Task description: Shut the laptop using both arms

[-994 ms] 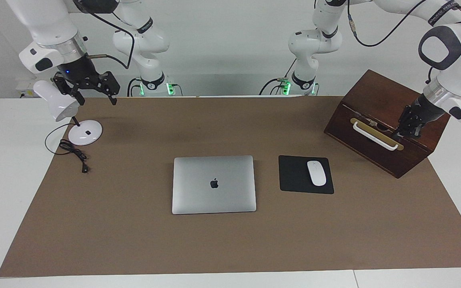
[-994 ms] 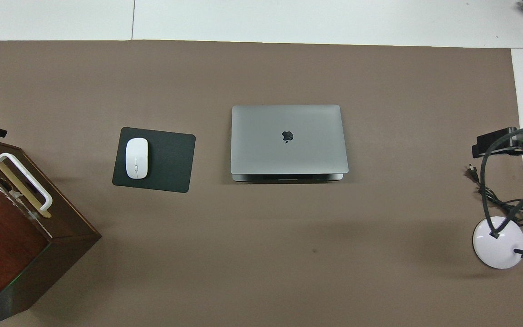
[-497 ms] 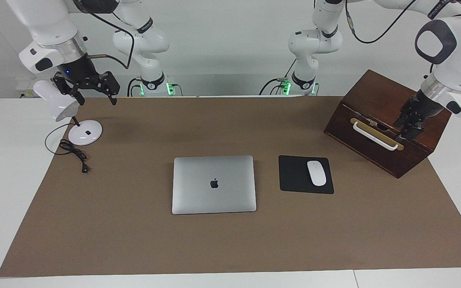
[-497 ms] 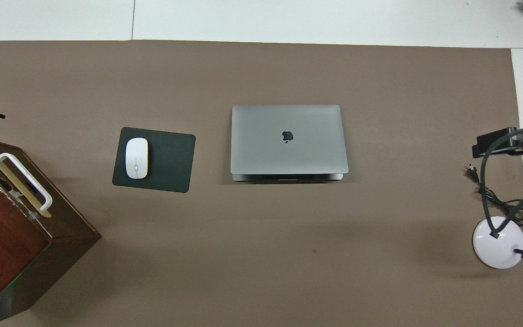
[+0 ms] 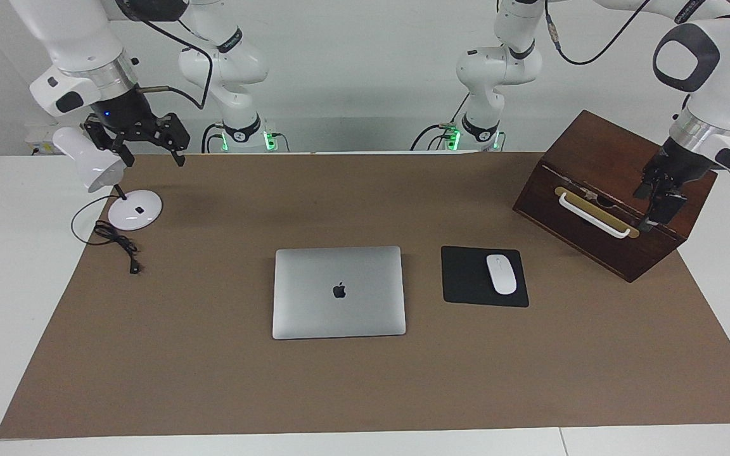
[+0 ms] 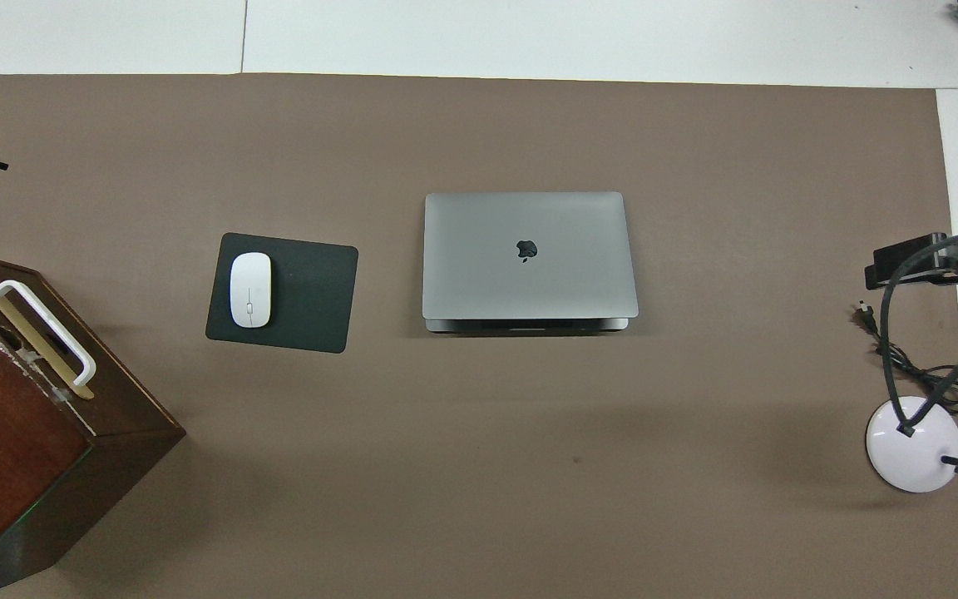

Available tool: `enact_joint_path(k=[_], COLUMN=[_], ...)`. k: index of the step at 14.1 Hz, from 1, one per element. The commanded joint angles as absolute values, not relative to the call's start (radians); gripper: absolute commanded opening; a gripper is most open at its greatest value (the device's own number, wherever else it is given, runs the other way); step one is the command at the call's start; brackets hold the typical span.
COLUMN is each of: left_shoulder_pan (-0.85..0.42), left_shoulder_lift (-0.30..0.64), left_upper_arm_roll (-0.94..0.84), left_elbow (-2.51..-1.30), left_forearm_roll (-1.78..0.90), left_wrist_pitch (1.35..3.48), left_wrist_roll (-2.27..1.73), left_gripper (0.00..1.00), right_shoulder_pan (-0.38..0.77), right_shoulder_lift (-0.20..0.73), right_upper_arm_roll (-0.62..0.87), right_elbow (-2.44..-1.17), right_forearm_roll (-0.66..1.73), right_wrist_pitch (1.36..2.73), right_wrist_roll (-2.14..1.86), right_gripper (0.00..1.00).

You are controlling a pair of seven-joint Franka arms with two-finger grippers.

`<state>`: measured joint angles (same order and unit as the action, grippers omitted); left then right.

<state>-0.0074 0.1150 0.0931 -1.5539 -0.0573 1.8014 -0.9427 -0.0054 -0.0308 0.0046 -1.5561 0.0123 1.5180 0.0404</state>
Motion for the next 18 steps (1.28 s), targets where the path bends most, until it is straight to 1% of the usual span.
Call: enact_joint_path(k=[1, 5, 9, 12, 15, 17, 18], left_shoulder_pan=[-0.012, -0.011, 0.009, 0.018, 0.063, 0.046, 0.019], left_shoulder_lift=[0.089, 0.083, 0.066, 0.037, 0.023, 0.015, 0.015], left_upper_arm_roll=[0.081, 0.084, 0.057, 0.017, -0.032, -0.026, -0.018], left_elbow=[-1.574, -1.572, -1.557, -1.574, -1.574, -1.572, -1.569], left_forearm_roll=[-0.02, -0.017, -0.012, -0.012, -0.011, 0.009, 0.034], left_wrist_pitch=[1.812, 1.761, 1.64, 1.58, 1.529, 1.526, 1.516], left_wrist_roll=[-0.844, -0.574, -0.326, -0.267, -0.12, -0.123, -0.117], left_gripper=[1.0, 1.0, 1.0, 1.0, 1.0, 1.0, 1.0], right_shoulder_pan=[-0.005, -0.005, -0.006, -0.006, -0.008, -0.008, -0.008], right_shoulder_lift=[-0.055, -0.055, -0.055, -0.055, -0.055, -0.055, -0.055], right_upper_arm_roll=[0.0, 0.0, 0.0, 0.0, 0.0, 0.0, 0.0], right_elbow=[-1.585, -1.585, -1.583, -1.583, -1.583, -1.583, -1.583], right_forearm_roll=[0.0, 0.0, 0.0, 0.0, 0.0, 0.0, 0.0], right_wrist_pitch=[1.539, 1.536, 1.536, 1.536, 1.536, 1.536, 1.536], right_wrist_roll=[0.018, 0.018, 0.018, 0.018, 0.018, 0.018, 0.018], right_gripper=[1.0, 1.0, 1.0, 1.0, 1.0, 1.0, 1.0])
